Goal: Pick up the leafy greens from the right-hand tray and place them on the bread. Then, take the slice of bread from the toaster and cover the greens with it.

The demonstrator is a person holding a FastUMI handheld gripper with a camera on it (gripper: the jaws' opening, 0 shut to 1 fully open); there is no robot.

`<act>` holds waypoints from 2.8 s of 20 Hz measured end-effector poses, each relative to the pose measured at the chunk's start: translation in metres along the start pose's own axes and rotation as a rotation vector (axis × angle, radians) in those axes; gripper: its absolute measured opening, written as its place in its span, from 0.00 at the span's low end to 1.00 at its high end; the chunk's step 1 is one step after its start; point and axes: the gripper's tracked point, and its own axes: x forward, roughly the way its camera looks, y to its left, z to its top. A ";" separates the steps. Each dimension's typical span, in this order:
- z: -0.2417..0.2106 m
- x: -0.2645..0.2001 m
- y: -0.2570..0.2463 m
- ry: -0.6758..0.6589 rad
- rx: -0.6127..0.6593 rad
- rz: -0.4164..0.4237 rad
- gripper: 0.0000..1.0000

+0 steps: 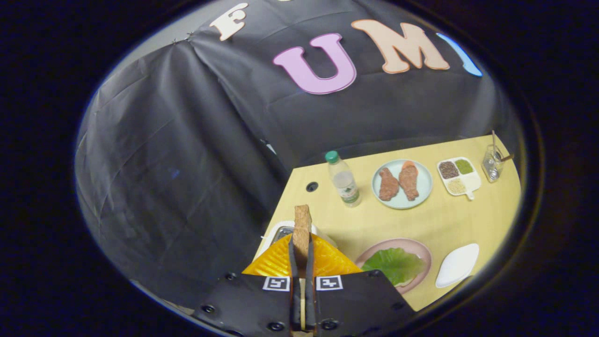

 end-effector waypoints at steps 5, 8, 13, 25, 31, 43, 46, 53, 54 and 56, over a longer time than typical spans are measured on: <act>-0.034 0.002 -0.058 0.042 0.048 -0.043 0.06; -0.053 0.013 -0.090 0.055 0.100 -0.036 0.06; -0.080 0.028 -0.120 0.086 0.195 -0.002 0.06; -0.127 0.038 -0.200 0.139 0.262 -0.076 0.13; -0.138 0.025 -0.220 0.151 0.181 -0.133 0.53; -0.023 -0.060 -0.189 -0.286 -0.159 -0.232 0.97; 0.017 -0.093 -0.176 -0.457 -0.234 -0.272 1.00; 0.053 -0.142 -0.156 -0.691 -0.409 -0.392 1.00; 0.053 -0.142 -0.154 -0.695 -0.415 -0.393 1.00; 0.056 -0.144 -0.149 -0.714 -0.420 -0.398 1.00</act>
